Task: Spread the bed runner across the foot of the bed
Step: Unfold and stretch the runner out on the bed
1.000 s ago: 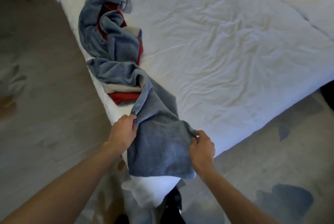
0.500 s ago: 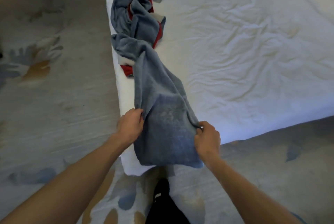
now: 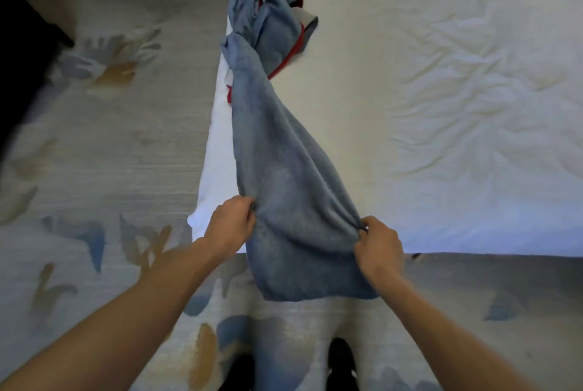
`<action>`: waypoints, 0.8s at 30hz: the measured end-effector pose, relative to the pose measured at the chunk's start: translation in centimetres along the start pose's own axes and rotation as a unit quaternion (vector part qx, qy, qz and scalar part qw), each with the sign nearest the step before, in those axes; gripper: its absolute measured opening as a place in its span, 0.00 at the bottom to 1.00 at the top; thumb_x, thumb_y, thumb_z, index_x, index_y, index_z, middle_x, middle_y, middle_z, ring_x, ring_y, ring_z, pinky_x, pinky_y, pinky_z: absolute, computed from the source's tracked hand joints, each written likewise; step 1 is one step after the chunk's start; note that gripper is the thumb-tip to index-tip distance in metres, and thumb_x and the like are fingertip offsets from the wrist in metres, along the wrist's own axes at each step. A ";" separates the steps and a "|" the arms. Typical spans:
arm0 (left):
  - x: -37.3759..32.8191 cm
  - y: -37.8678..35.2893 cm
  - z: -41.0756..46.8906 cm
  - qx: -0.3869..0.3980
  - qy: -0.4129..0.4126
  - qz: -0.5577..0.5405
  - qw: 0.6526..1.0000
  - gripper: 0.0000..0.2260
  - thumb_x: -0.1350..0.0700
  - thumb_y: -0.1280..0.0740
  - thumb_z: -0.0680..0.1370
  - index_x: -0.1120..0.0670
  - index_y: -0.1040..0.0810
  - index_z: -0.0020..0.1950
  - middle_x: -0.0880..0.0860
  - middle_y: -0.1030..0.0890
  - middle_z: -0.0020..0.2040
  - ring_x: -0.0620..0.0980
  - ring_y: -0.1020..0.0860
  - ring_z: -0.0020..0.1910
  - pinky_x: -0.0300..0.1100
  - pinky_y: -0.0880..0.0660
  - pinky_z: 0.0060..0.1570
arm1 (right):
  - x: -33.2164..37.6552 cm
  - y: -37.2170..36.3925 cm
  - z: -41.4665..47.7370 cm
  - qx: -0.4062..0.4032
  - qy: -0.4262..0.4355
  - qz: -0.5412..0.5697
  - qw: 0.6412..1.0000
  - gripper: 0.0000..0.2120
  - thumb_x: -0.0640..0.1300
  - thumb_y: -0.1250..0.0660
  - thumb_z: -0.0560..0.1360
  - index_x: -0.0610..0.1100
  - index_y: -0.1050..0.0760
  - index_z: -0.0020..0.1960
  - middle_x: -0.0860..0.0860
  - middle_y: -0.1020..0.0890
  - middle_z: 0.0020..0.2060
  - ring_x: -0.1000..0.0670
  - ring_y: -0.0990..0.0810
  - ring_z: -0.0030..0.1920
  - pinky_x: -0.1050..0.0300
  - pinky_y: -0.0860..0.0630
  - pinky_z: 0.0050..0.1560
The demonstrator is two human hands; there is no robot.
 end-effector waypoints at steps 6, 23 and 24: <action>-4.5 -2.5 -3.0 -0.050 -0.003 -0.017 0.999 0.06 0.58 0.37 0.76 0.59 0.23 0.46 0.59 0.20 0.44 0.59 0.23 0.41 0.46 0.30 0.40 | -3.7 0.4 0.2 0.060 0.047 -0.050 0.996 0.04 0.39 0.38 0.72 0.42 0.27 0.47 0.42 0.20 0.45 0.38 0.22 0.47 0.49 0.27 0.43; -3.4 -10.5 -8.7 -0.009 0.100 -0.055 0.993 0.08 0.63 0.42 0.79 0.59 0.23 0.52 0.60 0.23 0.45 0.57 0.24 0.41 0.48 0.26 0.39 | -11.4 -5.1 -2.0 0.126 0.010 -0.047 0.991 0.05 0.41 0.42 0.79 0.42 0.27 0.49 0.45 0.21 0.47 0.43 0.22 0.48 0.47 0.24 0.48; -3.3 -10.7 -8.6 -0.009 0.103 -0.059 0.993 0.08 0.63 0.42 0.79 0.59 0.23 0.54 0.59 0.22 0.47 0.58 0.23 0.43 0.48 0.25 0.42 | -11.5 -5.4 -1.7 0.126 0.007 -0.043 0.991 0.05 0.41 0.41 0.79 0.42 0.27 0.48 0.45 0.21 0.46 0.43 0.22 0.47 0.46 0.23 0.48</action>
Point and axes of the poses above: each hand's wrist, its own z-axis towards the middle knuckle, its own y-axis out of the back of the hand, x = y × z, the point moved 10 cm from there along z, towards the middle knuckle
